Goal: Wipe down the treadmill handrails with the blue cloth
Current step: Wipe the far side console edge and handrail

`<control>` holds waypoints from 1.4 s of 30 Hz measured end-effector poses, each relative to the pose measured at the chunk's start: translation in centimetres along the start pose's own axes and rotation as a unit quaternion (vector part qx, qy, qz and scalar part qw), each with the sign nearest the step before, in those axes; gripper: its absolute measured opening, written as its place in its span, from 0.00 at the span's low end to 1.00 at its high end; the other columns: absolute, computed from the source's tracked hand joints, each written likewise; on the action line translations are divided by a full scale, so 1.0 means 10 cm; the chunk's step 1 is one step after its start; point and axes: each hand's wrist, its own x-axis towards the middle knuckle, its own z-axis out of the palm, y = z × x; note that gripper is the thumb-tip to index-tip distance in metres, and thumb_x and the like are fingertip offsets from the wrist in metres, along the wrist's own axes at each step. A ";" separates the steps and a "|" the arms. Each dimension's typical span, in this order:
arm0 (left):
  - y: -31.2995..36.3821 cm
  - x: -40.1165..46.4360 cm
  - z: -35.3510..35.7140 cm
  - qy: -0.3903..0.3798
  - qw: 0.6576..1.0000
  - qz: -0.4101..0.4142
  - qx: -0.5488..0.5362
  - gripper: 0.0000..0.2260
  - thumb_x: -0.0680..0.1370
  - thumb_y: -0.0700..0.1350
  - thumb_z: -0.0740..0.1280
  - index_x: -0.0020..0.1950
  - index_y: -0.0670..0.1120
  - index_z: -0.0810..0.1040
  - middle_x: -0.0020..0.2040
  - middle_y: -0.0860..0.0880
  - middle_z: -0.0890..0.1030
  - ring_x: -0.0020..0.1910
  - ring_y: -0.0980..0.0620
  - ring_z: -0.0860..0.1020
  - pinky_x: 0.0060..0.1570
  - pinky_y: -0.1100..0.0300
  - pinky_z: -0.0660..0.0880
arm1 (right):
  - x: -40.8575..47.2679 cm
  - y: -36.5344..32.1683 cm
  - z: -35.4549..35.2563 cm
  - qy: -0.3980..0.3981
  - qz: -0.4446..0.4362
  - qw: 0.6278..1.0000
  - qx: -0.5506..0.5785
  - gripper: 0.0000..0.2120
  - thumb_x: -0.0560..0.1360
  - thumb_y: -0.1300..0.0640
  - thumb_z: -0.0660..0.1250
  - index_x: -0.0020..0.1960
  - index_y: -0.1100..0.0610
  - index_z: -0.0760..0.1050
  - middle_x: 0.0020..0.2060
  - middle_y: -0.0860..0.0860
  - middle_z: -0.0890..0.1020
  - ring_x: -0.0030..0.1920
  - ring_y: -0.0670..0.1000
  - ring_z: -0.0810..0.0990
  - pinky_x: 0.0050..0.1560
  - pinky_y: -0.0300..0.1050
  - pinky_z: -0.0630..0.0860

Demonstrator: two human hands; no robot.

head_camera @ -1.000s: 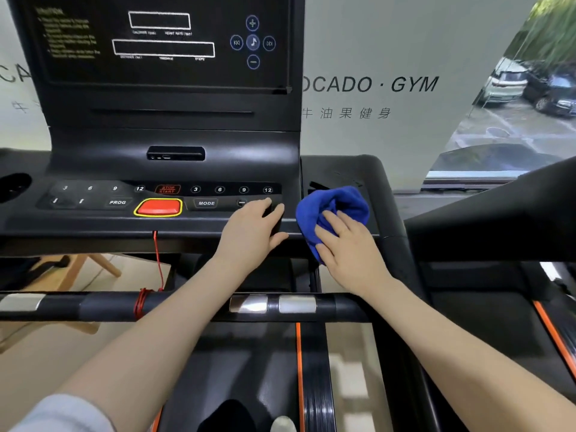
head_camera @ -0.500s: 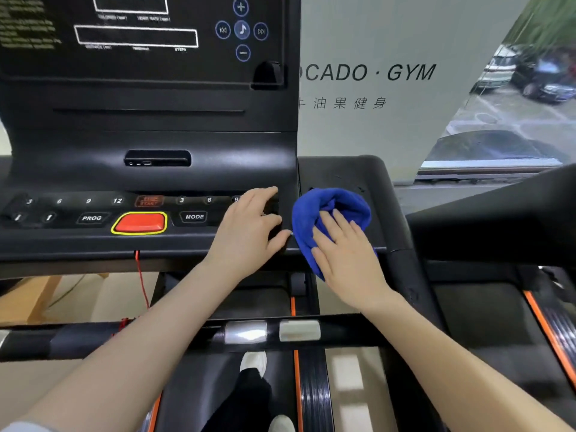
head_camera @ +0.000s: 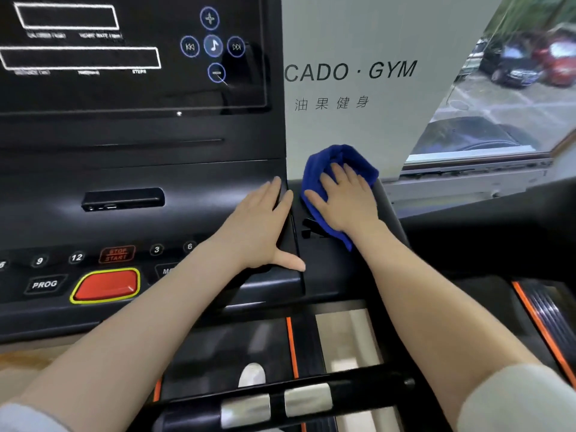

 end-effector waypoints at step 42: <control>0.25 0.10 -0.11 -0.065 0.995 0.071 0.035 0.43 0.69 0.68 0.63 0.74 0.42 0.55 0.71 0.45 0.65 0.72 0.45 0.59 0.71 0.54 0.57 | -0.28 0.69 -0.11 -0.039 0.191 0.941 0.277 0.28 0.79 0.46 0.56 0.74 0.59 0.57 0.72 0.60 0.62 0.69 0.60 0.64 0.66 0.50 0.62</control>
